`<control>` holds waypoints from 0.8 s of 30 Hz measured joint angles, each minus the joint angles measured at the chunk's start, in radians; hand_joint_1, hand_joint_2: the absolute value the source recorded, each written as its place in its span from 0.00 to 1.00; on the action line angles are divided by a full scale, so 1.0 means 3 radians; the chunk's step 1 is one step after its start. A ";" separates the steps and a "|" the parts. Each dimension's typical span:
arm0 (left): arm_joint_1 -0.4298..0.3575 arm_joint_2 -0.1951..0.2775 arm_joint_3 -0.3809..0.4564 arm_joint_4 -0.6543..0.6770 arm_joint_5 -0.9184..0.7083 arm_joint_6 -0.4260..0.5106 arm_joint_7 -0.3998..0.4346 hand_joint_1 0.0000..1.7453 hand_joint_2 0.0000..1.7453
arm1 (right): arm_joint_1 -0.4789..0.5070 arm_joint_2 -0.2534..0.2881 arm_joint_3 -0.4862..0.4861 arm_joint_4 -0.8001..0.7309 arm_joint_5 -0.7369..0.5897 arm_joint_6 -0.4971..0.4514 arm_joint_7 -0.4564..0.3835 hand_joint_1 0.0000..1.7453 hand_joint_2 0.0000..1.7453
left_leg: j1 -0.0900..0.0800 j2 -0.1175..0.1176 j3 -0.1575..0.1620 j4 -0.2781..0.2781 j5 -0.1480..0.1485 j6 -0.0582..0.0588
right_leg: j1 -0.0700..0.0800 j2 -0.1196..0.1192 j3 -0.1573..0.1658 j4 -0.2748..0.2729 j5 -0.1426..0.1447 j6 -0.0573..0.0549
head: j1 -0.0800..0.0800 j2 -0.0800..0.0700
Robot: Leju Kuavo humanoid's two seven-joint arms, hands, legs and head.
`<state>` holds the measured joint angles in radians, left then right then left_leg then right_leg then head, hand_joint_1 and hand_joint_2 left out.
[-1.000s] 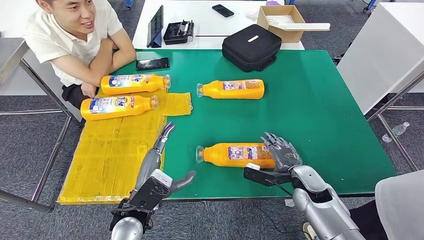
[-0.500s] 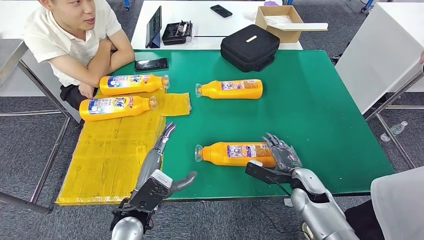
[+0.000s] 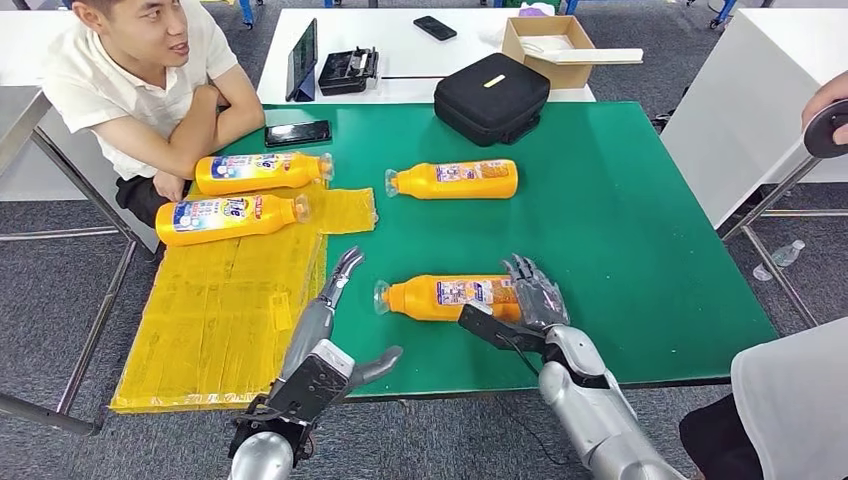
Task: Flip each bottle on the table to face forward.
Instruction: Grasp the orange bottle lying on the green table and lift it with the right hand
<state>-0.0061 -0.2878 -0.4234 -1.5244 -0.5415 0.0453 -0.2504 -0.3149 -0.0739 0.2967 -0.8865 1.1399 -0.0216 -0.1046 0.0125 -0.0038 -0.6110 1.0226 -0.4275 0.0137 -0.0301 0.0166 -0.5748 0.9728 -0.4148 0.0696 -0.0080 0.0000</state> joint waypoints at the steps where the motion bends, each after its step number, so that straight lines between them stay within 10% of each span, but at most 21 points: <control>1: -0.0004 0.0000 -0.0008 0.0006 0.0004 -0.0002 0.0000 0.00 1.00 | -0.0023 0.0023 -0.0009 0.0034 -0.0003 0.0002 -0.0017 0.97 1.00 | 0.0000 0.0001 0.0001 0.0000 0.0000 0.0000 | 0.0000 0.0001 0.0000 0.0000 0.0001 -0.0001 | 0.0000 0.0000; 24: -0.0049 0.0003 -0.0061 0.0070 0.0104 -0.0053 -0.0027 0.00 1.00 | -0.0353 0.0048 -0.0141 0.0655 -0.0046 0.0093 -0.0047 1.00 1.00 | 0.0000 0.0002 0.0037 0.0000 -0.0008 -0.0001 | 0.0000 0.0004 0.0001 -0.0003 -0.0009 -0.0005 | 0.0000 0.0000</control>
<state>-0.0206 -0.2869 -0.4418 -1.5034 -0.5104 0.0294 -0.2586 -0.4209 -0.0595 0.2544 -0.6899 1.1261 0.0061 -0.1186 0.0125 -0.0033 -0.5999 1.0225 -0.4299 0.0133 -0.0301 0.0177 -0.5744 0.9719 -0.4176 0.0681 -0.0080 0.0000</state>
